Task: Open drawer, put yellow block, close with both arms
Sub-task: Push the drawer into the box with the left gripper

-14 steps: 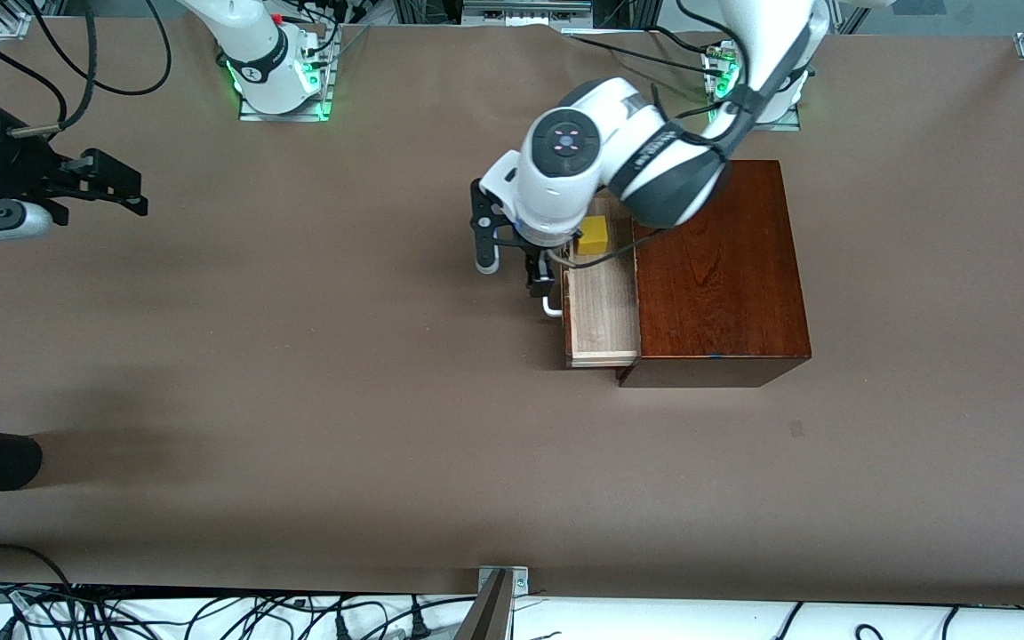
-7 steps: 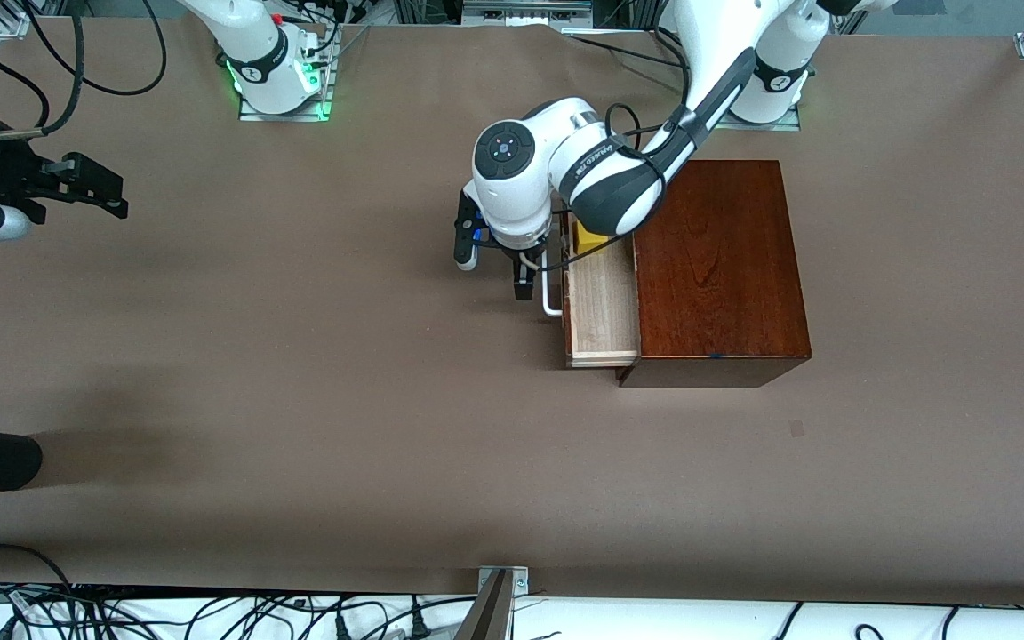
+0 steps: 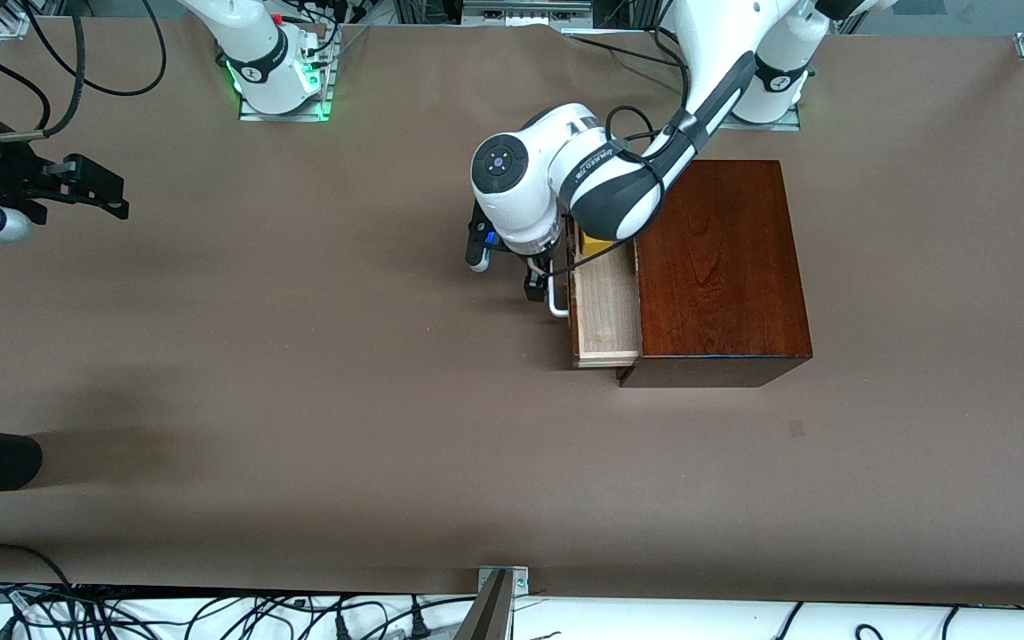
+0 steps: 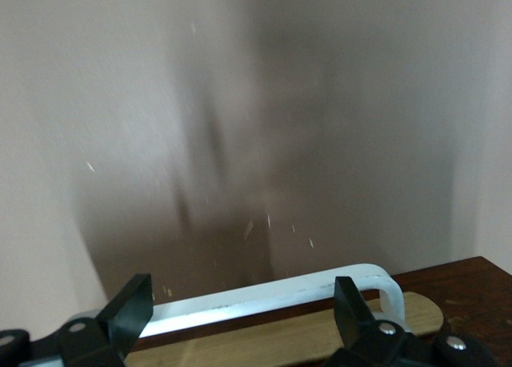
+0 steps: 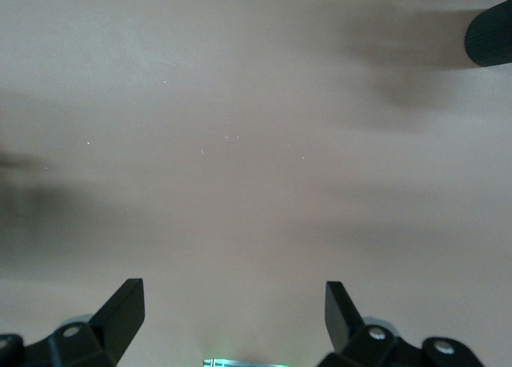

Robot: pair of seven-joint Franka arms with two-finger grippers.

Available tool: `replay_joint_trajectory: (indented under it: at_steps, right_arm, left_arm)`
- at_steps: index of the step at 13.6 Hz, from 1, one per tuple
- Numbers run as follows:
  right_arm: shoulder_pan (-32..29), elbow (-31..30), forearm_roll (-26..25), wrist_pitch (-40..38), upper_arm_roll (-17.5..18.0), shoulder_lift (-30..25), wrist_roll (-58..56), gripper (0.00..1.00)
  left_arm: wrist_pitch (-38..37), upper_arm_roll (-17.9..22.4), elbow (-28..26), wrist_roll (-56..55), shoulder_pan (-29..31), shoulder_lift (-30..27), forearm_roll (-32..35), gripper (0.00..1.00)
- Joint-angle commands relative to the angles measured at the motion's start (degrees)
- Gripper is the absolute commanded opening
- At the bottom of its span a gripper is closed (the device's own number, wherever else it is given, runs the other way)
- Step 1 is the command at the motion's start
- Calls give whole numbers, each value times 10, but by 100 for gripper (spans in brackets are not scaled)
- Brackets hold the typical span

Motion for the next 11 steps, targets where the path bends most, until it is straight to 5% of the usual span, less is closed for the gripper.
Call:
replay_joint_trajectory:
  at_steps: [1,11]
  right_arm:
    - [-3,-1,2,-7,2,-7,11,100]
    - [-2,-2,13,-7,3,-5,10,100]
  left_arm:
    - [-79,15,0,2,4,-5,42,100]
    - [-148,27,4,0,13,-16,55,100]
